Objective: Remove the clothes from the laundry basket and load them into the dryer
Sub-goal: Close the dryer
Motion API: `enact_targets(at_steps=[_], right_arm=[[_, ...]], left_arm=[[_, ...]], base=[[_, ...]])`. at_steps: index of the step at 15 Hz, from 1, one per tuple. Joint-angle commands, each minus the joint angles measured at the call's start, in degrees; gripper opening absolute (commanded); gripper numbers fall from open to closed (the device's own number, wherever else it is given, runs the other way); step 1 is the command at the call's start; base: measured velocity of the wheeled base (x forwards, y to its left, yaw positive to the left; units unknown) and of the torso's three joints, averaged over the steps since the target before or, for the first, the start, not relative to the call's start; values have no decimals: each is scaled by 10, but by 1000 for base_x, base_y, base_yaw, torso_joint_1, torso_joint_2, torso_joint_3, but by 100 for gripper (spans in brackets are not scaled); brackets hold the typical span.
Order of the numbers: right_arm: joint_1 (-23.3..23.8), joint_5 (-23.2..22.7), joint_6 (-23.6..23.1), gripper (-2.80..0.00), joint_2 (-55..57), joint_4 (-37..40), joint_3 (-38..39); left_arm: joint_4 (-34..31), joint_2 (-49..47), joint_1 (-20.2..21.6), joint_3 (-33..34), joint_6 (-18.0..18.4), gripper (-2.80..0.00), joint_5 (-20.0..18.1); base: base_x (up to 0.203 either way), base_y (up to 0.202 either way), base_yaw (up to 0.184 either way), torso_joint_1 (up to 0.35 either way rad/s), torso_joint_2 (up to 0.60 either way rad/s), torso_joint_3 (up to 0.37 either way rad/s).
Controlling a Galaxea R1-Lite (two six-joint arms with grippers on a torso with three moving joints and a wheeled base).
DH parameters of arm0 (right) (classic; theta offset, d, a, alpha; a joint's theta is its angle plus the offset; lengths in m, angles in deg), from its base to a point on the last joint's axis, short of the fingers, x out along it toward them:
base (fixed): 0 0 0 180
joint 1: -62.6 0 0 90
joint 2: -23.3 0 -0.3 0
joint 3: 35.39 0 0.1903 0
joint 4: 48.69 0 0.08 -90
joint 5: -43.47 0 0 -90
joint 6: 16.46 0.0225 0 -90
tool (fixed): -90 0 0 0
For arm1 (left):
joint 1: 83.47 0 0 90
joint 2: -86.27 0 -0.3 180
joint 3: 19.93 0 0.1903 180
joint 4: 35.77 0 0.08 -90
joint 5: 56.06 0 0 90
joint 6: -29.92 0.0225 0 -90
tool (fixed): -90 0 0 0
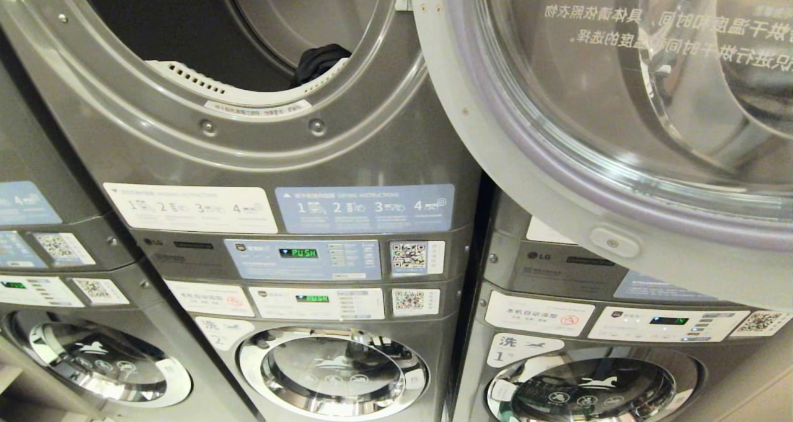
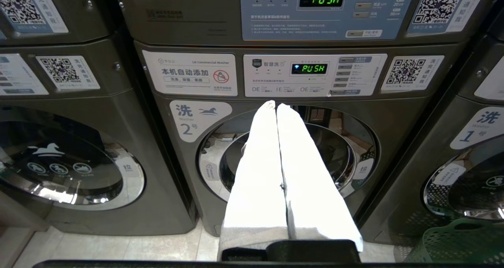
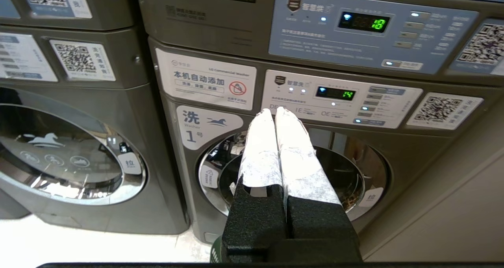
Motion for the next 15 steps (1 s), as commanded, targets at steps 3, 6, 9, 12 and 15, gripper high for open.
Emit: enact_targets(at_steps=[3, 6, 9, 12, 15], right_arm=[[0, 0, -1, -280, 1, 0, 0], [0, -1, 2, -280, 1, 0, 0], [0, 0, -7, -280, 1, -4, 0], [1, 20, -11, -280, 1, -3, -53], [1, 79, -11, -280, 44, 3, -149]], left_arm=[[0, 1, -1, 0, -1, -280, 1], [0, 1, -1, 0, -1, -280, 1], [0, 1, -1, 0, -19, -280, 3], [1, 1, -1, 0, -19, -280, 2], [1, 1, -1, 0, -19, -280, 2]], base=[[0, 0, 0, 0, 0, 0], [0, 0, 0, 2, 4, 79], [0, 0, 0, 1, 2, 187], [0, 0, 0, 1, -1, 200], [0, 0, 0, -1, 2, 200]])
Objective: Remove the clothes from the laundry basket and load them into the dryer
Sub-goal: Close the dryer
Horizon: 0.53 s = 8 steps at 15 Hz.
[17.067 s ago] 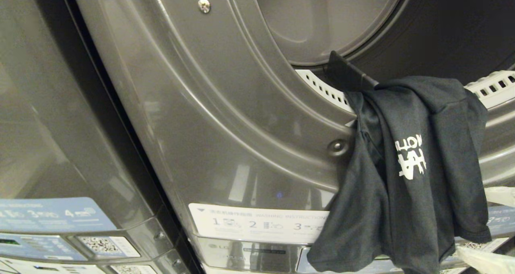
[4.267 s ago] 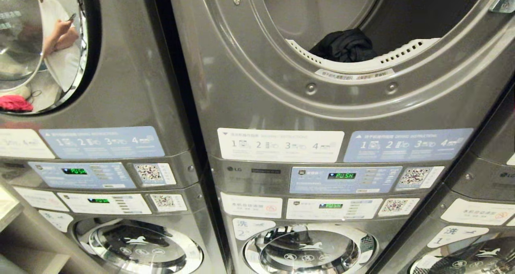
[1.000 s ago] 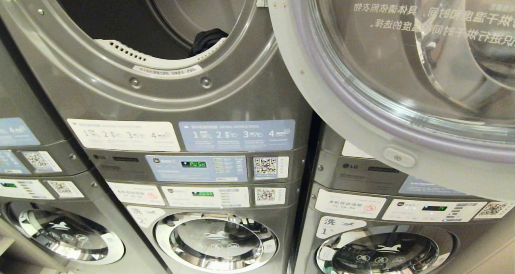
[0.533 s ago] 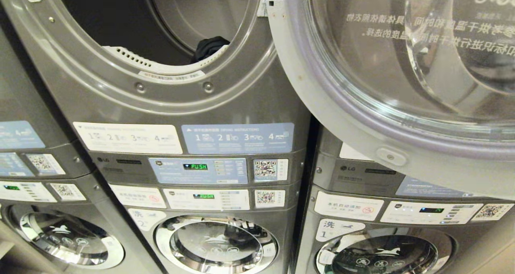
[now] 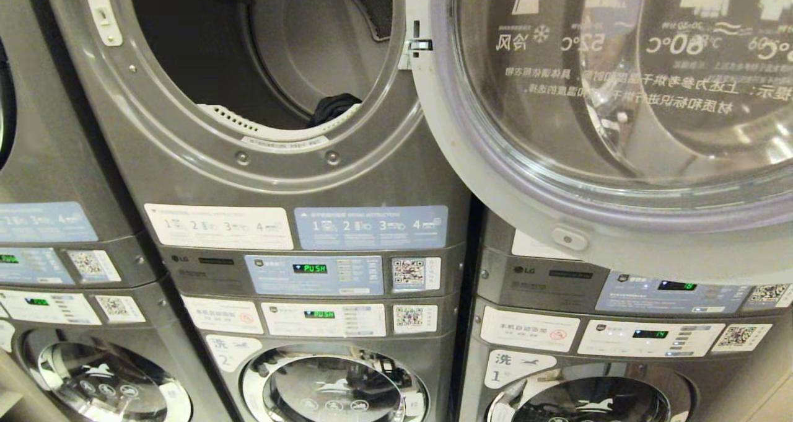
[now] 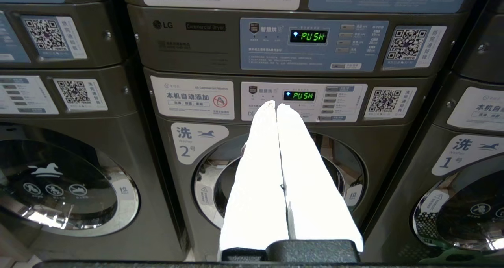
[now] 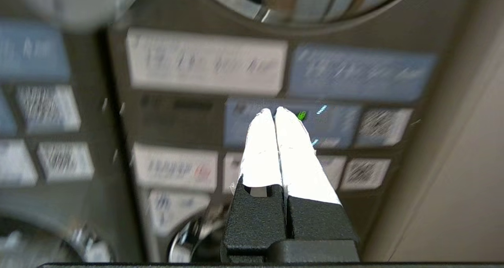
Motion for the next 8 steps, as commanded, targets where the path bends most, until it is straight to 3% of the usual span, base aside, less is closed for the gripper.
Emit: enact_targets(at_steps=[1, 8], right_arm=[[0, 27, 1, -280, 63, 0, -70], [1, 159, 52, -280, 353, -4, -399]], left_arm=[[0, 1, 0, 0, 0, -280, 0], [0, 1, 0, 0, 1, -280, 0]], base=[[0, 0, 0, -2, 2, 173], [0, 0, 0, 1, 1, 28]])
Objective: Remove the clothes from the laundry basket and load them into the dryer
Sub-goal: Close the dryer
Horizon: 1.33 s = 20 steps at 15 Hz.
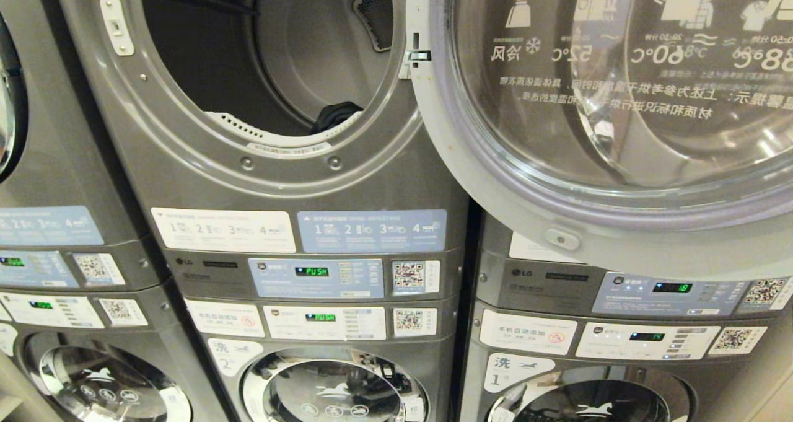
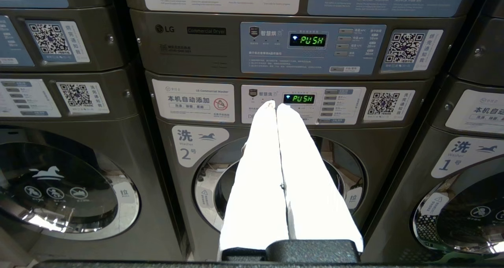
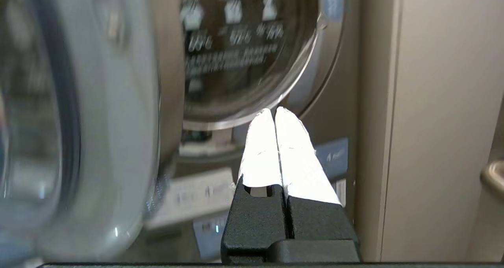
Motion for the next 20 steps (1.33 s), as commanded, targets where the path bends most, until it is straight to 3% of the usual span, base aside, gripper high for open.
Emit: enact_targets(at_steps=[1, 11, 15, 20], right_arm=[[0, 17, 7, -280, 90, -2, -57], [-6, 17, 49, -280, 102, -17, -48], [-6, 12, 50, -280, 104, -96, -14], [17, -32, 46, -280, 115, -220, 69]], left_arm=[[0, 1, 0, 0, 0, -280, 0], [0, 1, 0, 0, 0, -280, 0], [0, 1, 0, 0, 0, -280, 0], [0, 1, 0, 0, 0, -280, 0]], base=[[0, 0, 0, 0, 0, 0], [0, 0, 0, 0, 0, 0], [0, 0, 0, 0, 0, 0], [0, 0, 0, 0, 0, 0]])
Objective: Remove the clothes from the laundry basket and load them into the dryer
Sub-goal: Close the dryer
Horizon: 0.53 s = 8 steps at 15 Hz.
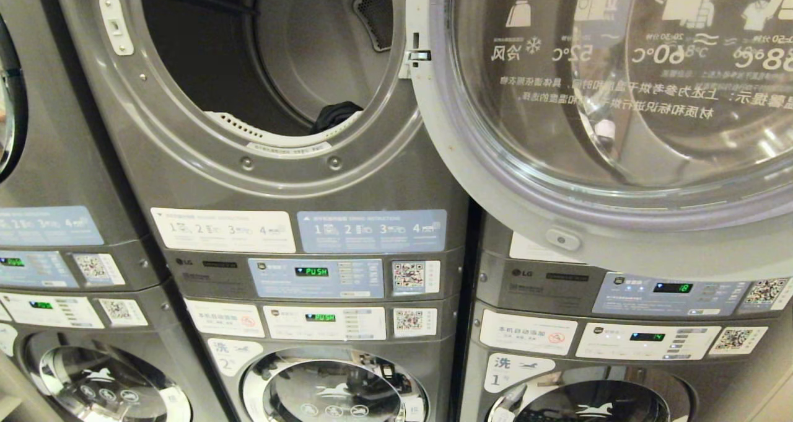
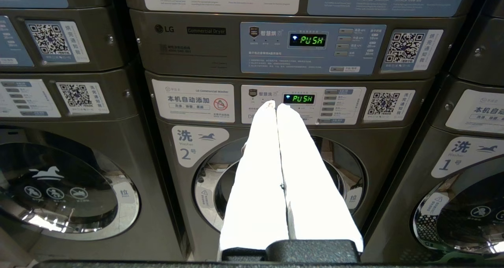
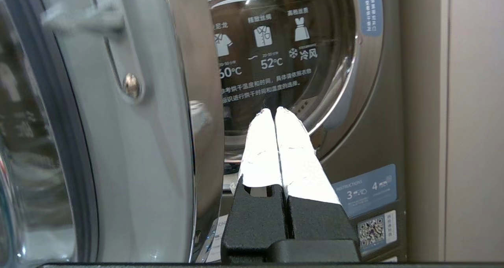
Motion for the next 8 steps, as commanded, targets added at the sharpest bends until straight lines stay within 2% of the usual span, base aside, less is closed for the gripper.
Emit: enact_targets(at_steps=[1, 4, 8], right_arm=[[16, -7, -2, -280, 3, -48, 38], [58, -15, -5, -280, 7, -73, 65], [61, -102, 4, -280, 6, -77, 71]], left_arm=[[0, 1, 0, 0, 0, -280, 0], [0, 1, 0, 0, 0, -280, 0], [0, 1, 0, 0, 0, -280, 0]], base=[[0, 0, 0, 0, 0, 0], [0, 0, 0, 0, 0, 0], [0, 0, 0, 0, 0, 0]])
